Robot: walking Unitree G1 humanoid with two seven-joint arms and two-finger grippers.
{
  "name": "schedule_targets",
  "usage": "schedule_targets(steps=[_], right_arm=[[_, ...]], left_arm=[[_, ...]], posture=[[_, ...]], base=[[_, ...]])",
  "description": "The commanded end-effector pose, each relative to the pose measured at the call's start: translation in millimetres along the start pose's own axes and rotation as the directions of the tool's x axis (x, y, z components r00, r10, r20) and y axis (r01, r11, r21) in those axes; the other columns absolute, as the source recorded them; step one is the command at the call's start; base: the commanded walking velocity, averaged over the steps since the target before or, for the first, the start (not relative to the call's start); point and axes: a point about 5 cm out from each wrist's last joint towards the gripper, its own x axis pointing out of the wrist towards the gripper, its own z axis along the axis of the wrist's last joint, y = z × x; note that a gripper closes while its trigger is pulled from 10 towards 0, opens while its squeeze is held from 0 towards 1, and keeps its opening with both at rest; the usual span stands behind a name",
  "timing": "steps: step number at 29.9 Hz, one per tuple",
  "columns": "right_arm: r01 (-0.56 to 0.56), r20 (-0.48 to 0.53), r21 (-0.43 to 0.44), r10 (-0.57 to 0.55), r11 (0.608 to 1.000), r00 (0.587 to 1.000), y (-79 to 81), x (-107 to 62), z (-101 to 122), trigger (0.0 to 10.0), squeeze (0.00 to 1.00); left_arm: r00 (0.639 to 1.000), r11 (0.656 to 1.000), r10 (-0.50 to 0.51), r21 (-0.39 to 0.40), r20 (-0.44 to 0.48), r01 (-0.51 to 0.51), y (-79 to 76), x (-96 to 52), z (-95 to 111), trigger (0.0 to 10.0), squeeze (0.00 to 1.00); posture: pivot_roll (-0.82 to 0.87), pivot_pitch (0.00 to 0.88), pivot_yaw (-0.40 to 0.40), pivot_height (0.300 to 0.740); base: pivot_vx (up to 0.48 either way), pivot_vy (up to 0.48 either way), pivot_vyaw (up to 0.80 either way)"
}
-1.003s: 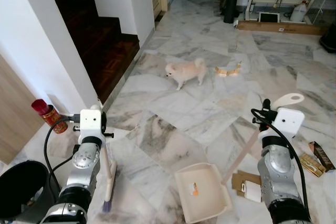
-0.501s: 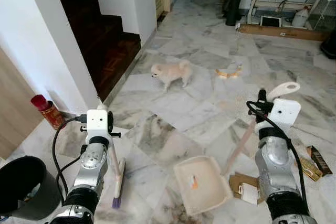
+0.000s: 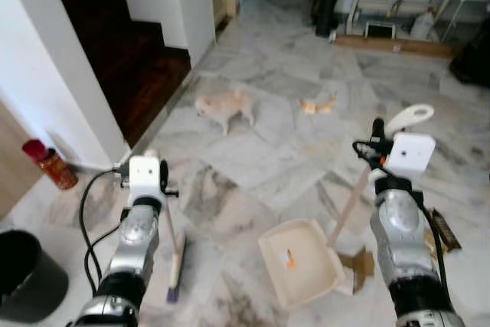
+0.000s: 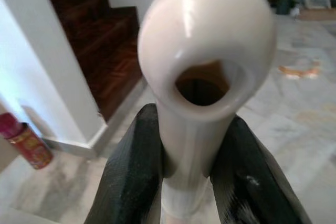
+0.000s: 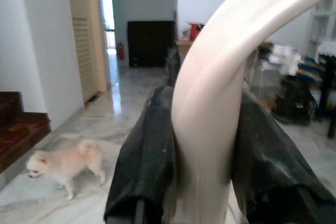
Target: Sweep floor
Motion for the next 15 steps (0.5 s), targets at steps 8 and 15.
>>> schedule_targets(steps=[8,15], right_arm=[[-0.005,0.176,0.016,0.002,1.0,0.984,5.6,15.2,47,10.0,0.0],[-0.003,0.195,0.019,0.0,1.0,0.981,5.0,17.0,55,10.0,0.0]], left_arm=[[0.999,1.0,0.001,-0.008,0.054,0.0,0.3,4.7,13,10.0,0.0],[0.999,1.0,0.001,-0.007,0.054,-0.001,-0.5,4.8,13,10.0,0.0]], posture=[[-0.02,0.038,0.022,0.74],[-0.02,0.035,0.02,0.74]], base=[[0.0,-0.3,0.0],[0.0,-0.157,0.0]])
